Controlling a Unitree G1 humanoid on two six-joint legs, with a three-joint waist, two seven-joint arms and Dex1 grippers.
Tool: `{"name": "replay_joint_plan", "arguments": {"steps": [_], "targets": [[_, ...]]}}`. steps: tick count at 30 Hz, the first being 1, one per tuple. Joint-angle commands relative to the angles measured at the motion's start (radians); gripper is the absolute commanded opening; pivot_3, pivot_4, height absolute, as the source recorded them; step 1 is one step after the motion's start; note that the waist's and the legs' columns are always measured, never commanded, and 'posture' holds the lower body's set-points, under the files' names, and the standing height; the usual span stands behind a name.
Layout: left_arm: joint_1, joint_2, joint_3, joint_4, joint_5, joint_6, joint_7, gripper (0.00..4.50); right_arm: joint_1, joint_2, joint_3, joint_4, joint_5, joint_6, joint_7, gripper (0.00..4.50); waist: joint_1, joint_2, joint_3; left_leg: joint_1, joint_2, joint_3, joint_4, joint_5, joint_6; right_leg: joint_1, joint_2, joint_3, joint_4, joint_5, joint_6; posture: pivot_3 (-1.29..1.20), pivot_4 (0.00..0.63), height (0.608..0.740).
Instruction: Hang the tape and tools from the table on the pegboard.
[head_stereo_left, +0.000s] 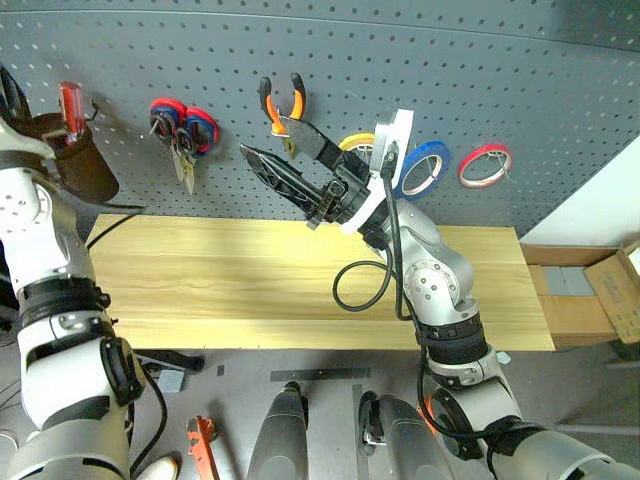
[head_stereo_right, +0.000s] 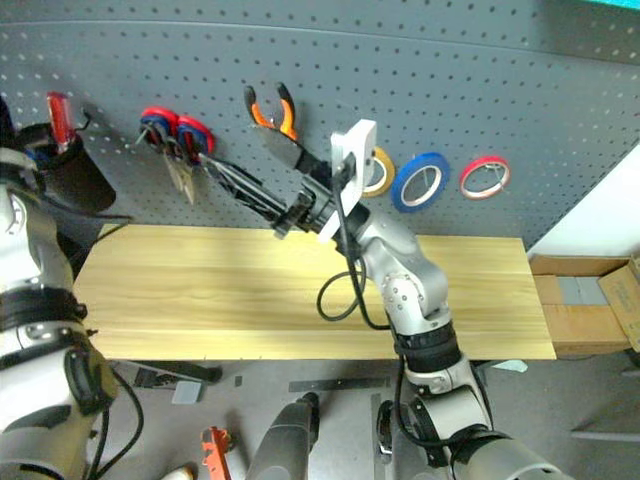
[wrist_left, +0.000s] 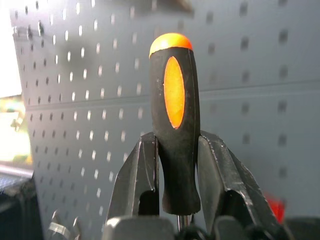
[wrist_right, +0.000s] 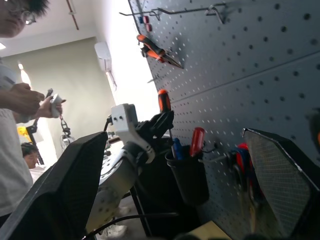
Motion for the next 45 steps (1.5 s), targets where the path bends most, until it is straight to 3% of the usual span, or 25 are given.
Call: {"name": "replay_joint_plan", "arguments": {"steps": [1,11,22,34,40,45], "targets": [[0.089,-0.015,0.044,-0.187,-0.021,0.068,0.045,0.70,-0.004,-0.002,-0.002,-0.042,0.002,-0.011,-0.003,4.50,-0.002,0.000,0.000,0.000,0.000,0.000,0.000,0.000,0.000,0.000,0.000,0.000,0.000,0.000,0.000,0.20,0.253,0.740],[0.179,-0.075,0.052,-0.345,-0.058,0.242,0.097,0.70,-0.001,-0.017,0.008,-0.039,-0.003,-0.013,0.006,4.50,0.002,0.000,0.000,0.001,0.001,0.000,0.000,0.000,0.000,0.001,0.000,0.005,0.000,-0.001,0.001,0.20,0.253,0.740],[0.160,-0.085,0.053,-0.360,-0.072,0.281,0.091,4.47,0.010,-0.020,0.019,-0.049,-0.016,-0.017,0.014,4.50,0.002,0.000,0.000,0.001,0.001,0.000,0.000,0.000,0.000,0.001,0.000,0.005,0.000,-0.001,0.001,0.20,0.251,0.740],[0.228,-0.159,0.085,-0.496,-0.121,0.331,0.113,4.47,0.024,-0.064,0.013,-0.072,-0.021,-0.010,0.029,4.50,0.003,0.000,0.000,0.001,0.001,0.000,0.000,0.000,0.000,0.001,-0.001,0.005,0.000,0.000,0.000,0.20,0.235,0.740],[0.405,-0.266,0.045,-0.755,-0.177,0.427,0.098,4.47,0.112,-0.172,0.023,-0.183,-0.031,0.023,0.043,4.50,0.003,-0.001,-0.001,0.001,0.001,0.000,0.000,0.000,0.000,0.002,-0.002,0.006,0.000,0.000,0.000,0.20,0.234,0.740],[0.595,-0.407,-0.094,-0.983,-0.187,0.569,0.112,4.47,0.280,-0.294,0.019,-0.288,-0.102,0.033,-0.011,4.50,0.010,-0.001,-0.002,0.002,0.000,0.000,0.000,0.000,0.000,0.004,-0.003,0.006,-0.001,-0.001,0.001,0.21,0.228,0.740]]}}
